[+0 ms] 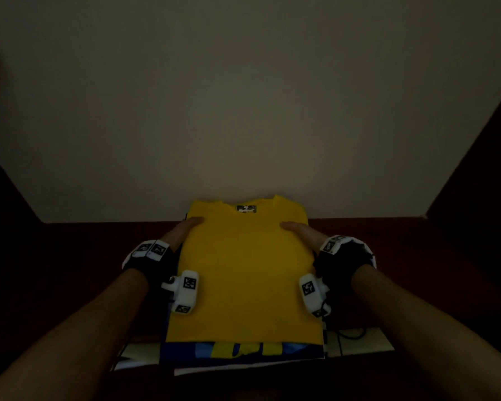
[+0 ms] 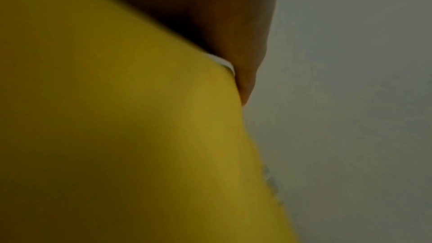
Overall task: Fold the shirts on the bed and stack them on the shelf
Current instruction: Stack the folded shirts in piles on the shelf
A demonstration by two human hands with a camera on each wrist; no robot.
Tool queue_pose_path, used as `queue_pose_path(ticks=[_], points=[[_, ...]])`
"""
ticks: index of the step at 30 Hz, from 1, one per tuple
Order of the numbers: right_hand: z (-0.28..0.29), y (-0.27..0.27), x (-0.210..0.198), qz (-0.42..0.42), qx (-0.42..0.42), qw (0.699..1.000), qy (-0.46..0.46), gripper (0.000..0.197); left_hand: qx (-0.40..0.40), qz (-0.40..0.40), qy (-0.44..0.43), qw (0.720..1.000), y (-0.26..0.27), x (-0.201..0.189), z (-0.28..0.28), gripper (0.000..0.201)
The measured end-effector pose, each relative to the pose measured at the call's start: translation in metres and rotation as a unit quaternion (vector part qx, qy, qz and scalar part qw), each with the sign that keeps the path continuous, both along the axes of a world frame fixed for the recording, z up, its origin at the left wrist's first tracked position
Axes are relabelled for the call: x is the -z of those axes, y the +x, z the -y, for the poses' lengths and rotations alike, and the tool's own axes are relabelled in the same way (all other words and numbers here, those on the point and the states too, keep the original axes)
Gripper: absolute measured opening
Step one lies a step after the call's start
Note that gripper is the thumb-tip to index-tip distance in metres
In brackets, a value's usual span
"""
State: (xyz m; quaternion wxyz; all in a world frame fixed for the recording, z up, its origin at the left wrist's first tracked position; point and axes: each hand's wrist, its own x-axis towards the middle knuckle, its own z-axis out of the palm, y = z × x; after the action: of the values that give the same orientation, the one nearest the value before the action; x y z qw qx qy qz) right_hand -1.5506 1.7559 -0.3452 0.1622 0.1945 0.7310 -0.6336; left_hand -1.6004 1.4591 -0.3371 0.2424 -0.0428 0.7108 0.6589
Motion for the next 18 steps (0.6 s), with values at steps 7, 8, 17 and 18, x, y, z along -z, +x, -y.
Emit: queue_pose_path(ticks=[7, 8, 17, 18], points=[[-0.005, -0.002, 0.001, -0.046, 0.049, 0.993, -0.098, 0.084, -0.009, -0.049, 0.034, 0.998, -0.013, -0.001, 0.004, 0.051], [-0.006, -0.002, 0.004, -0.068, 0.05, 0.99, -0.112, 0.078, -0.02, -0.061, 0.046, 0.997, -0.014, 0.001, 0.005, 0.048], [-0.006, 0.005, 0.021, -0.055, 0.098, 0.989, 0.092, 0.1, -0.055, -0.049, -0.121, 0.99, -0.006, 0.019, 0.025, 0.079], [-0.002, 0.017, 0.017, -0.082, 0.094, 0.982, 0.14, 0.101, -0.084, -0.066, -0.139, 0.985, -0.001, 0.015, 0.025, 0.084]])
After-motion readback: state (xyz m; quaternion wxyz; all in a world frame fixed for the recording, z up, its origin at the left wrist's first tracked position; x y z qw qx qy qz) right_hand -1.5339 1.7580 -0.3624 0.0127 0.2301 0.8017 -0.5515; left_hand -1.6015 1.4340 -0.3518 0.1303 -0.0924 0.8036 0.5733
